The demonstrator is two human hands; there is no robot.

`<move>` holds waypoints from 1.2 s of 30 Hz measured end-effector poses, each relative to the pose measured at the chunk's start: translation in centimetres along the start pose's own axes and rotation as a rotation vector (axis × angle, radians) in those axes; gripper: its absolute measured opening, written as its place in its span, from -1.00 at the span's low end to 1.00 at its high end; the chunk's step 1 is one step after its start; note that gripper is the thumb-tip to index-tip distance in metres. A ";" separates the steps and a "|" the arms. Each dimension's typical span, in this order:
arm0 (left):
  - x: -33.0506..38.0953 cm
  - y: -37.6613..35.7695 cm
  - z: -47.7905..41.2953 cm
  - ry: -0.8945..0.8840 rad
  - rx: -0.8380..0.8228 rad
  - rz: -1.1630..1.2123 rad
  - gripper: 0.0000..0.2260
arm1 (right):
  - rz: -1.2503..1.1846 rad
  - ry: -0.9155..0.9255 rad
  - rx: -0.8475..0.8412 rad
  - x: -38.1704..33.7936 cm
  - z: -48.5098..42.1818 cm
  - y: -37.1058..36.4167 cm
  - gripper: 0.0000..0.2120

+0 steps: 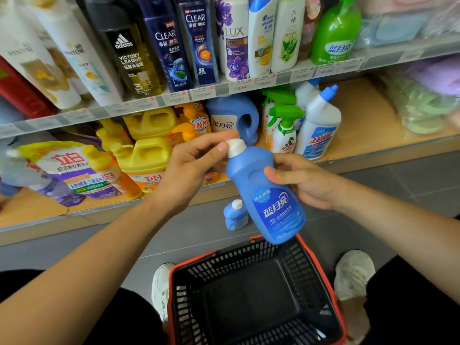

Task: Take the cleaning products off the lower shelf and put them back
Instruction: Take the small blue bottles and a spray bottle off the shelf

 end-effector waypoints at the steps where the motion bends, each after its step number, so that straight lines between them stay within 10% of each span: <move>1: 0.0 0.0 0.0 0.006 -0.001 -0.014 -0.79 | 0.024 -0.001 0.019 0.1 0.0 0.2 -0.78; 10: -2.2 0.6 0.3 0.135 0.099 0.002 -0.82 | 0.196 0.041 0.176 0.2 -0.1 1.1 -0.61; 19: -8.6 -3.8 2.0 0.422 -0.278 -0.058 -0.50 | -0.025 0.157 0.285 -1.6 0.3 2.4 -0.55; 24: -8.5 -3.1 1.9 0.368 -0.114 0.037 -0.39 | -0.041 0.099 0.349 -1.4 0.6 3.8 -0.51; 32: -4.0 1.1 1.2 0.104 0.194 -0.259 -0.67 | 0.910 0.029 0.759 -3.2 2.7 5.8 -0.80; 36: -1.7 0.2 1.1 0.027 0.149 -0.465 -0.60 | 1.309 0.156 0.384 -3.6 0.5 1.9 -0.32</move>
Point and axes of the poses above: each hand's wrist, its own z-axis away from the middle knuckle, its own y-axis out of the back of the hand, x = y × z, the point moved 7 cm from there along -z, towards the middle knuckle, and after that the axes turned 13 degrees about -x, right-handed, at the moved point
